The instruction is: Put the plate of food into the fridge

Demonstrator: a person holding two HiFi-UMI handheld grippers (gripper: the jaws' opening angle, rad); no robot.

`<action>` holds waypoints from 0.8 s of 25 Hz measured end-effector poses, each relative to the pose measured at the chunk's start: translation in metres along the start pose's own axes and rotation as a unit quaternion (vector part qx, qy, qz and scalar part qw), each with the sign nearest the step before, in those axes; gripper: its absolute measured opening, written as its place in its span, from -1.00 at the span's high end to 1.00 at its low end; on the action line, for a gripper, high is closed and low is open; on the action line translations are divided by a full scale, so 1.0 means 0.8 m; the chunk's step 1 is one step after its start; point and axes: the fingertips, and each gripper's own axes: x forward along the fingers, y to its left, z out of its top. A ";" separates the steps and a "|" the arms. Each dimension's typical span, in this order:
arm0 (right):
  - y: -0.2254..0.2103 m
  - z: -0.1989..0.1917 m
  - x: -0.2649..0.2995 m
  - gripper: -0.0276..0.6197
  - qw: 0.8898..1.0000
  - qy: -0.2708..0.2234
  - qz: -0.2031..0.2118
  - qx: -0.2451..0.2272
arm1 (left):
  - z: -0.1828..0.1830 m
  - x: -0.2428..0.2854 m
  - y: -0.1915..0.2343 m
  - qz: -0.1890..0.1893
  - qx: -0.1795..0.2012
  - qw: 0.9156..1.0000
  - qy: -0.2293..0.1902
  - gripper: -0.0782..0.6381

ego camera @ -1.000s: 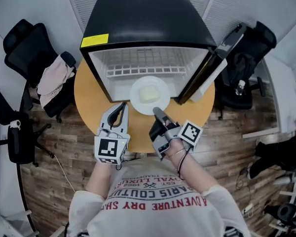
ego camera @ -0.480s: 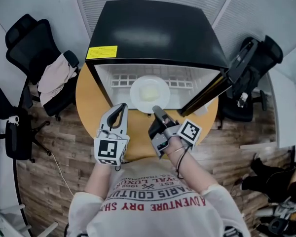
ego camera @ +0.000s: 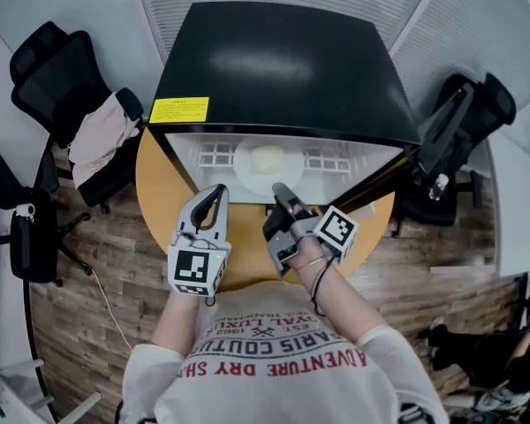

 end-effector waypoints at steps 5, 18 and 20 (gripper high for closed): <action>-0.001 0.007 0.013 0.79 1.000 -0.005 0.000 0.002 | -0.003 0.012 0.011 0.001 0.004 1.000 0.002 0.69; 0.001 0.026 0.039 0.75 1.000 -0.028 0.005 0.009 | -0.015 0.033 0.016 -0.009 -0.009 1.000 0.013 0.69; 0.002 0.025 0.040 0.75 1.000 -0.029 0.005 -0.005 | -0.017 0.034 0.016 -0.011 -0.011 1.000 0.015 0.69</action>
